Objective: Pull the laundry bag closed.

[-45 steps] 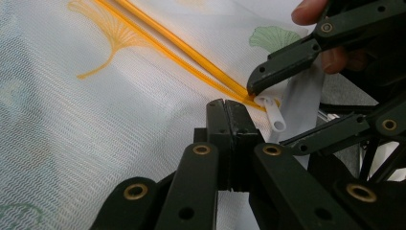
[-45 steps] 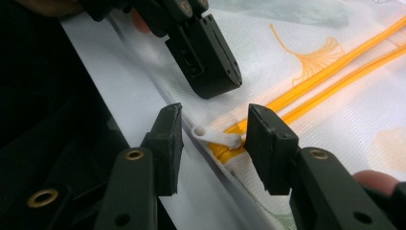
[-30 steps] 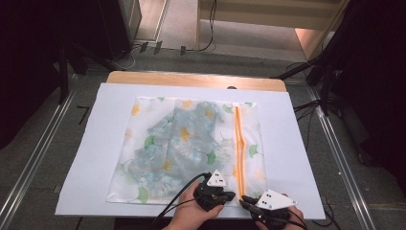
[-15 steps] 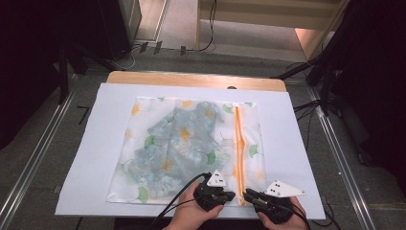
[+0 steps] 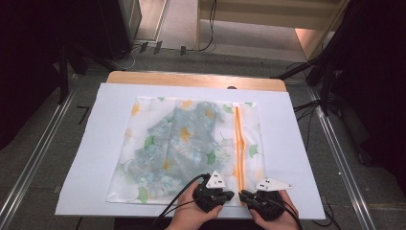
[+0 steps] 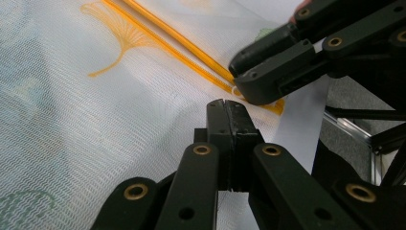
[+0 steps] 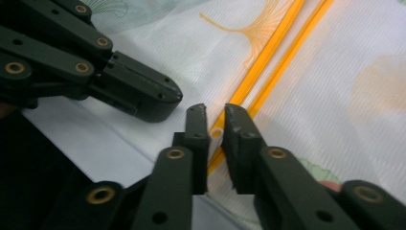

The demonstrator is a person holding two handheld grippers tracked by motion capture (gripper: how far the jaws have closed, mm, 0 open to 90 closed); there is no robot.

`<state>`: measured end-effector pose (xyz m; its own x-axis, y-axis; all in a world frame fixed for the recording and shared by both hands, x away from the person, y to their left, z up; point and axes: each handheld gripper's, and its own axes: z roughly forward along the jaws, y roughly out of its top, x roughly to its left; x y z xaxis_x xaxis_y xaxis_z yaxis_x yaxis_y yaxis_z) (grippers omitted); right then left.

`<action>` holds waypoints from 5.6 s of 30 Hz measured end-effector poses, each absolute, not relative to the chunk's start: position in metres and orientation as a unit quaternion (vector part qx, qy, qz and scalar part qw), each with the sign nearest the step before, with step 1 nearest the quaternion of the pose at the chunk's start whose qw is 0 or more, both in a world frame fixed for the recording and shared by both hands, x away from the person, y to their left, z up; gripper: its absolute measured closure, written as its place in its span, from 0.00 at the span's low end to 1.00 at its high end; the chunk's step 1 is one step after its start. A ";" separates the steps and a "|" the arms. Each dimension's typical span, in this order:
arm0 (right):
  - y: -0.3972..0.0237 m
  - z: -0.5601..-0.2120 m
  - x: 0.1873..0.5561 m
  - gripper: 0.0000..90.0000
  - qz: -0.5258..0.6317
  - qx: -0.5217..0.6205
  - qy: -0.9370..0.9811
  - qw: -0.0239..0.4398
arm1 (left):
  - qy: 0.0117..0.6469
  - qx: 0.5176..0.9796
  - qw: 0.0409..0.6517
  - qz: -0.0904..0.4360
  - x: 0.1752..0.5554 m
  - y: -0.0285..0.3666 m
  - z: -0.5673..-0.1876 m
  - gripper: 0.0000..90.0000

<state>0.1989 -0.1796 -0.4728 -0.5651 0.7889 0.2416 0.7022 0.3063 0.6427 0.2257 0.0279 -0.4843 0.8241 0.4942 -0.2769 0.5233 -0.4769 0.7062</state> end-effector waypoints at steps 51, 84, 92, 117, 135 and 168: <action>-0.195 -0.477 0.207 1.00 0.410 0.508 0.757 -0.030 | 0.289 0.860 0.420 -0.024 0.225 0.028 -0.485 1.00; -0.193 -0.479 0.209 1.00 0.399 0.514 0.759 -0.029 | 0.253 0.870 0.423 -0.031 0.217 0.020 -0.486 1.00; -0.192 -0.478 0.209 1.00 0.397 0.513 0.761 -0.006 | 0.239 0.874 0.423 -0.017 0.214 0.019 -0.487 1.00; -0.183 -0.477 0.215 1.00 0.375 0.500 0.781 -0.015 | 0.250 0.872 0.418 -0.054 0.223 0.022 -0.486 1.00; -0.191 -0.479 0.210 1.00 0.397 0.526 0.752 -0.017 | 0.266 0.868 0.417 -0.053 0.222 0.013 -0.485 0.98; -0.204 -0.468 0.224 0.95 0.419 0.543 0.727 -0.012 | 0.246 0.873 0.419 -0.043 0.219 0.014 -0.487 1.00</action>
<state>0.2235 -0.2036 -0.4679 -0.4097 0.7803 0.4725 0.8003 0.0588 0.5967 0.2190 0.0138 -0.4865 0.8758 0.3928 -0.2806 0.4645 -0.5277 0.7112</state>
